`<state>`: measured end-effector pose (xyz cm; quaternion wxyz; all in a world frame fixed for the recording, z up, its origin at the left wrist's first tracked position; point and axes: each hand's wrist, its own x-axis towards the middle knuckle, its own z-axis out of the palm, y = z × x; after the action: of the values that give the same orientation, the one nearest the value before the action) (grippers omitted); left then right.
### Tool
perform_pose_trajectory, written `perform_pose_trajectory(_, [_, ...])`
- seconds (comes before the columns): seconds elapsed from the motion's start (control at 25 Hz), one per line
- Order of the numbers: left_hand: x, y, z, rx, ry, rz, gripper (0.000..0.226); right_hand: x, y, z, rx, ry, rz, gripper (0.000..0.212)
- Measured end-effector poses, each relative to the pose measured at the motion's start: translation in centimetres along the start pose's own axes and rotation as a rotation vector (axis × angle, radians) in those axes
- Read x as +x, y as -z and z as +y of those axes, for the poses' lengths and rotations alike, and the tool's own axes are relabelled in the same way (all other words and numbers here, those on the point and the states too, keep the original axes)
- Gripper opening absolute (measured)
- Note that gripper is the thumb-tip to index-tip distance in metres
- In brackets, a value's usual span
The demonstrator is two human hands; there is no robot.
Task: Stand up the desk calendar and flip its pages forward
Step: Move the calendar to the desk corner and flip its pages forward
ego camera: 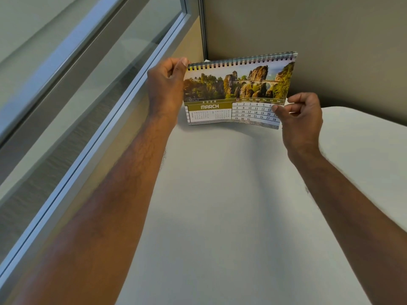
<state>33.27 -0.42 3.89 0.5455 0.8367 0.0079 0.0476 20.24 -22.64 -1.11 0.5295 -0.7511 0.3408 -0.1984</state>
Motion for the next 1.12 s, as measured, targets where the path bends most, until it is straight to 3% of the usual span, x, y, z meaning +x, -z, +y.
perform_pose_trajectory(0.36, [0.1, 0.3, 0.0, -0.058, 0.038, -0.034, 0.025, -0.4, 1.7, -0.7, -0.189, 0.081, -0.037, 0.016])
perform_pose_trajectory(0.48, [0.3, 0.5, 0.1, -0.115, 0.075, -0.047, 0.023, -0.9, 2.6, -1.6, -0.227, 0.113, -0.025, 0.020])
perform_pose_trajectory(0.56, [0.4, 0.5, 0.2, -0.170, 0.120, -0.054, 0.021, -1.3, 3.2, -2.6, -0.159, 0.071, -0.023, 0.017])
perform_pose_trajectory(0.76, [0.9, 1.1, 0.2, -0.446, 0.307, -0.150, 0.017, -1.0, 4.6, -6.8, 0.280, -0.109, -0.122, 0.014])
perform_pose_trajectory(0.88, [0.9, 1.5, 0.1, -0.583, 0.380, -0.218, 0.011, 0.0, 5.3, -8.9, 0.276, -0.084, -0.139, 0.024])
perform_pose_trajectory(1.12, [0.7, 1.5, -0.7, -0.663, 0.306, -0.253, 0.023, 1.2, 5.6, -12.1, 0.249, -0.030, -0.185, 0.036])
